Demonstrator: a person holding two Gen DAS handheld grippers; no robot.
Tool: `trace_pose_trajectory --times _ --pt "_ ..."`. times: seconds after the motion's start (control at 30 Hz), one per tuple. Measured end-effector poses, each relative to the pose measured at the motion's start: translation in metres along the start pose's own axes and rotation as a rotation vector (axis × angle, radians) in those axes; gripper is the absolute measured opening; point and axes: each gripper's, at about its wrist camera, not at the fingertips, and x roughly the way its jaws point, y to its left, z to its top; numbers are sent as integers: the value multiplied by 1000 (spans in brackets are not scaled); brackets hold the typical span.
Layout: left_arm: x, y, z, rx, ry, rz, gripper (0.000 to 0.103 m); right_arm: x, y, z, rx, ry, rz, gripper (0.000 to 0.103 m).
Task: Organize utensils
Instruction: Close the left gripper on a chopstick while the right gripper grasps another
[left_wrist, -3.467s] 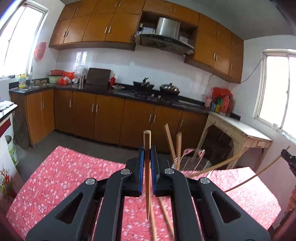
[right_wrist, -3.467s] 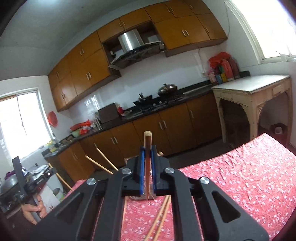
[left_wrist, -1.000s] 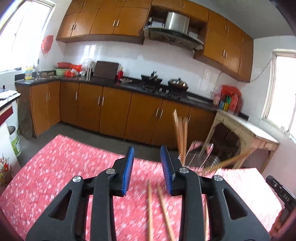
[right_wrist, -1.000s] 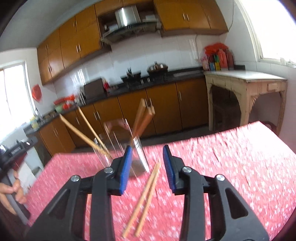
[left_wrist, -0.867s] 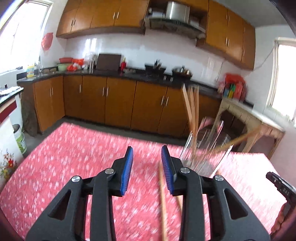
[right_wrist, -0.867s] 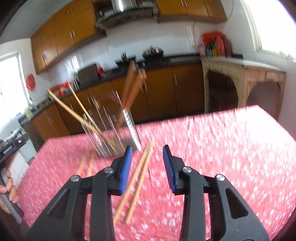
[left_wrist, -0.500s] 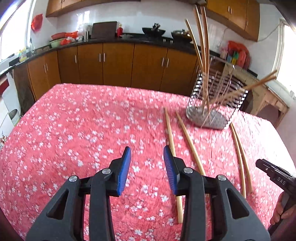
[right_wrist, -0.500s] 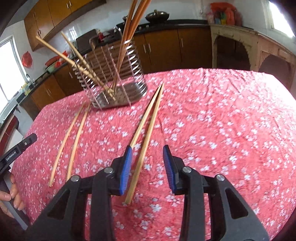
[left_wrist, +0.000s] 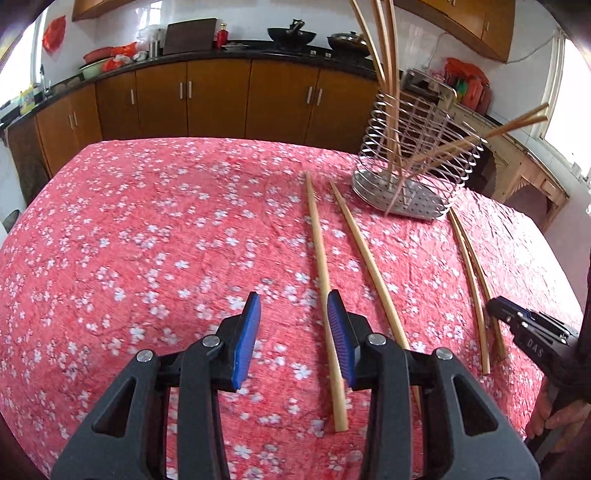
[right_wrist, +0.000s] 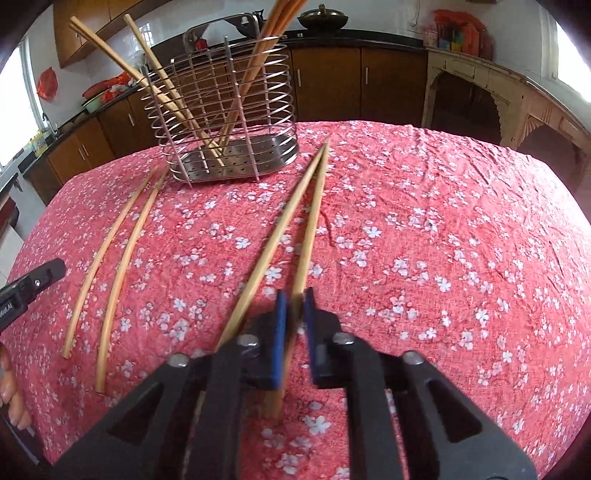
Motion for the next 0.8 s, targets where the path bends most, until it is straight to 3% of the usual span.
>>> trace_pose_trajectory --times 0.3,0.4,0.47,0.53,0.8 --pt "16 -17 -6 48 58 2 38 0 -71 12 210 -9 -110 8" --pt "22 -22 -8 70 72 19 32 0 -77 11 206 -10 -112 8" --pt "24 -28 -8 97 66 50 15 0 -76 11 195 -11 -116 8" --pt "28 -29 -7 105 66 78 7 1 -75 11 180 -12 -112 8" --pt "45 6 18 51 61 140 7 5 -66 16 127 -15 -108 8"
